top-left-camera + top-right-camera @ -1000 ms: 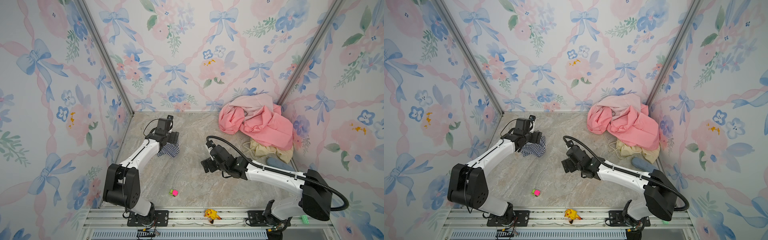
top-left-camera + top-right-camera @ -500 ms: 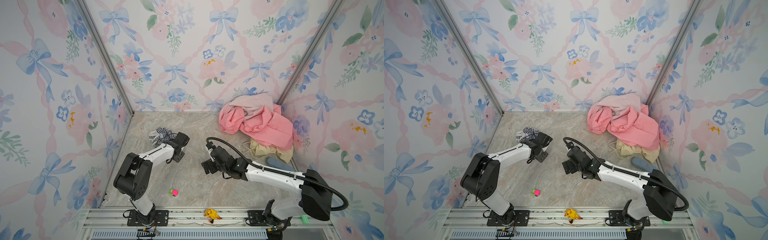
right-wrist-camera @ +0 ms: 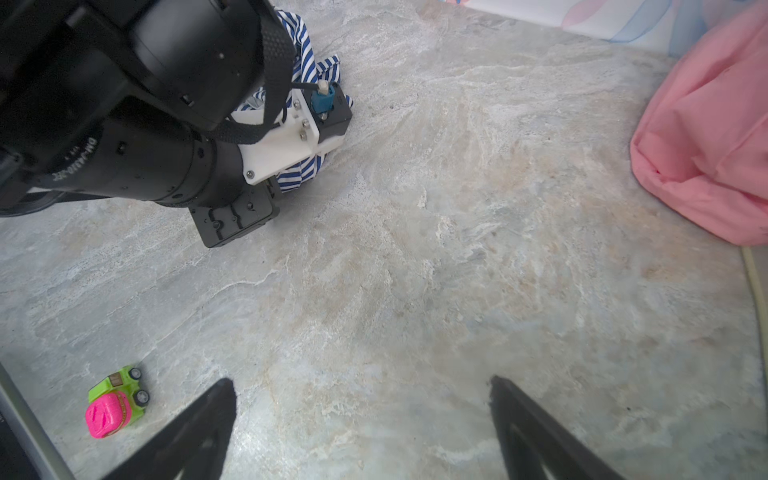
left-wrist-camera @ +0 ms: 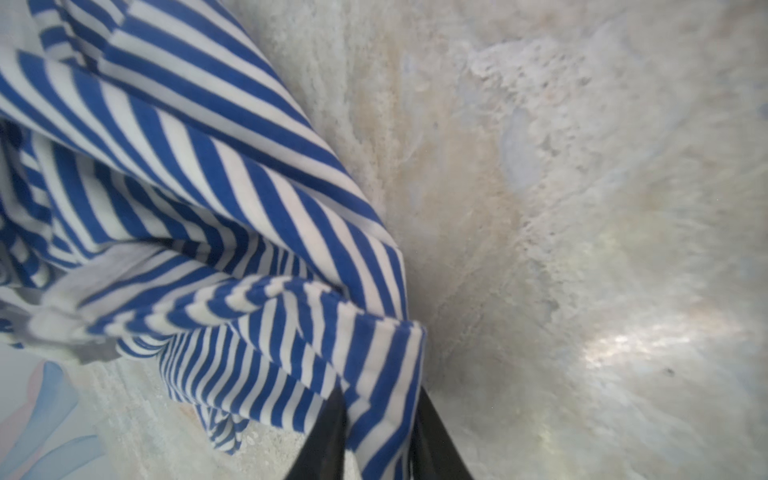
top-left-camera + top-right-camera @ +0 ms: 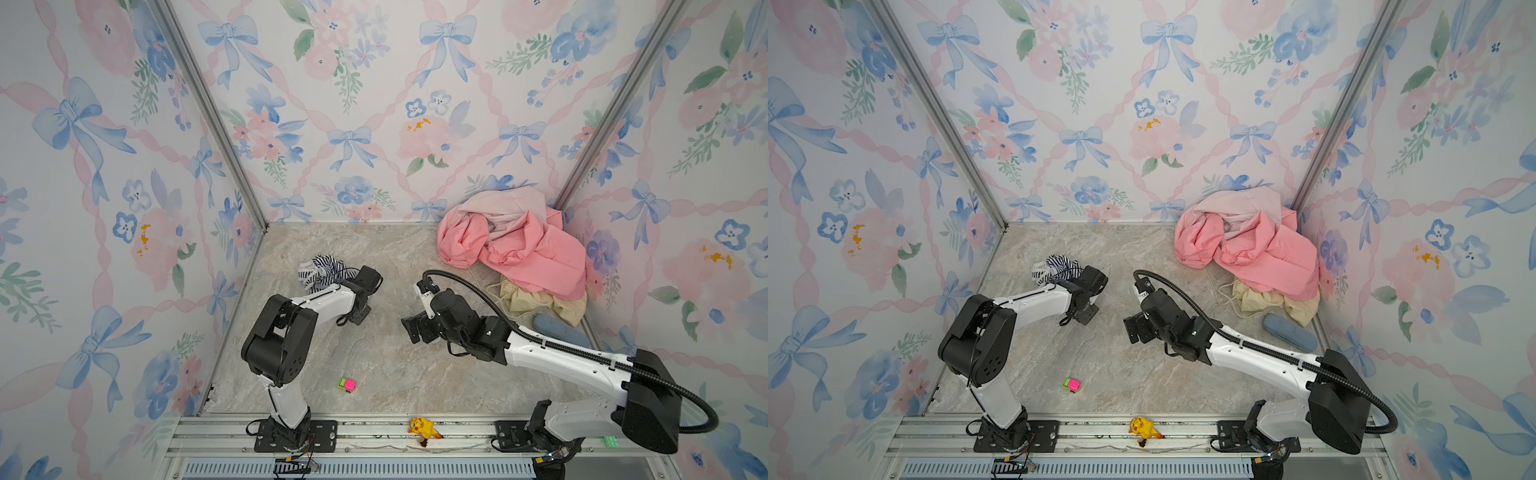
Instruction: Pick out a specific cloth from the pile
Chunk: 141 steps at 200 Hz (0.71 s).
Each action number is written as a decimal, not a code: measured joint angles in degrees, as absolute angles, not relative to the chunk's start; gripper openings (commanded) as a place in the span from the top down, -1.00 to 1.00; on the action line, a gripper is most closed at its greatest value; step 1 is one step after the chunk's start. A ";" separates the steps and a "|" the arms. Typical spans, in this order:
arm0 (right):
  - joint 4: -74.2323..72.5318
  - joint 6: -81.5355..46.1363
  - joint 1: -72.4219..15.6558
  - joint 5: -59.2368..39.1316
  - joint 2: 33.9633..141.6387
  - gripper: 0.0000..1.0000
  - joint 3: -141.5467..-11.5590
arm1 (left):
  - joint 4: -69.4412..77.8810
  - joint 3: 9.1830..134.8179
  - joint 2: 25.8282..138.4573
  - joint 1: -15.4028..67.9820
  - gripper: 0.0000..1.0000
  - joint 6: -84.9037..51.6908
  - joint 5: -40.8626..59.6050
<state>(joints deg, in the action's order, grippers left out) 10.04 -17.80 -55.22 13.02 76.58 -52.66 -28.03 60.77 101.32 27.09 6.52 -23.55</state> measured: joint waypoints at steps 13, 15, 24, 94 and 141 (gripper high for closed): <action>10.09 -17.82 -55.18 13.30 75.92 -0.94 -51.86 | -28.05 60.99 100.29 26.70 0.68 6.26 -23.51; 10.11 -17.82 -55.18 13.30 75.81 -0.94 -51.75 | -28.05 61.08 100.09 26.63 0.70 6.15 -23.44; 10.20 -17.82 -55.07 13.32 75.59 -0.94 -51.40 | -28.08 61.58 99.15 26.02 0.77 5.85 -23.11; 10.48 -17.91 -54.85 13.32 75.48 -0.94 -51.33 | -27.24 70.48 94.43 18.96 0.92 5.96 -19.40; 10.48 -18.02 -54.85 13.30 75.48 -0.94 -51.33 | -27.07 74.56 94.56 12.58 0.94 5.98 -17.34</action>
<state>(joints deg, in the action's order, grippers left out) 10.48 -18.02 -54.85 13.30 75.48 -51.33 -27.07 74.56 94.56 12.58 5.98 -17.34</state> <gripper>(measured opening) 0.969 0.048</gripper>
